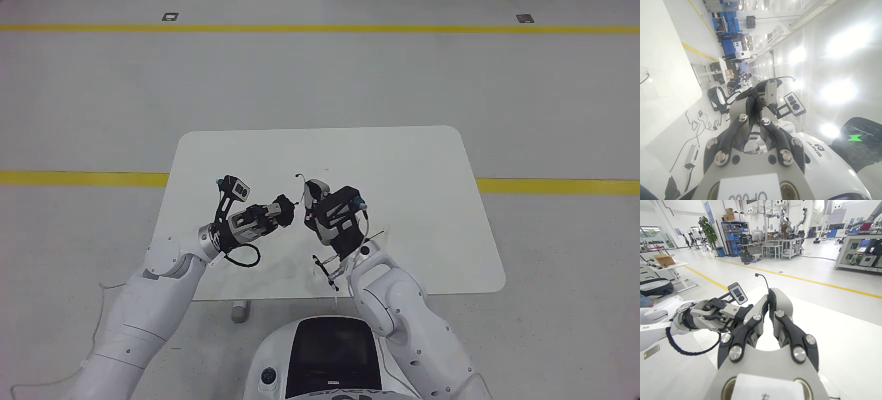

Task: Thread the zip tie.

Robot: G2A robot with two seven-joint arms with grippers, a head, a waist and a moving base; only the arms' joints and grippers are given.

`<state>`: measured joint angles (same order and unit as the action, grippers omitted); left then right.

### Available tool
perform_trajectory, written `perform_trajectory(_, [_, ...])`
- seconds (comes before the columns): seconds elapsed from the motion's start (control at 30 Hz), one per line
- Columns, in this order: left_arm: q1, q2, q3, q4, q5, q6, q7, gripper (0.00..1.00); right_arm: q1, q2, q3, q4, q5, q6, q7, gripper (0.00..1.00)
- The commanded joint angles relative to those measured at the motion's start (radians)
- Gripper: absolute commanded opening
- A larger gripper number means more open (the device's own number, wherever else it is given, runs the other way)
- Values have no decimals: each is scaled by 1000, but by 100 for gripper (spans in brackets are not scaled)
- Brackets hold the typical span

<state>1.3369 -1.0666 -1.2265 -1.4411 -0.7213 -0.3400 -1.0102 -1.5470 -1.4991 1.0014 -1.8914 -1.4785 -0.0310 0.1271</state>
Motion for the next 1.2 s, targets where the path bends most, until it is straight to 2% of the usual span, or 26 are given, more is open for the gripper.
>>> perform_trajectory(0.0, [0,0,0,0,0,0,0,0,-1,1,0,-2,1,0,1,0])
perform_trajectory(0.47, [0,0,0,0,0,0,0,0,-11,10,-6,-28,11,-9,-19,0])
perform_trajectory(1.17, [0,0,0,0,0,0,0,0,2,17,-18,-10,18,11,-12,0])
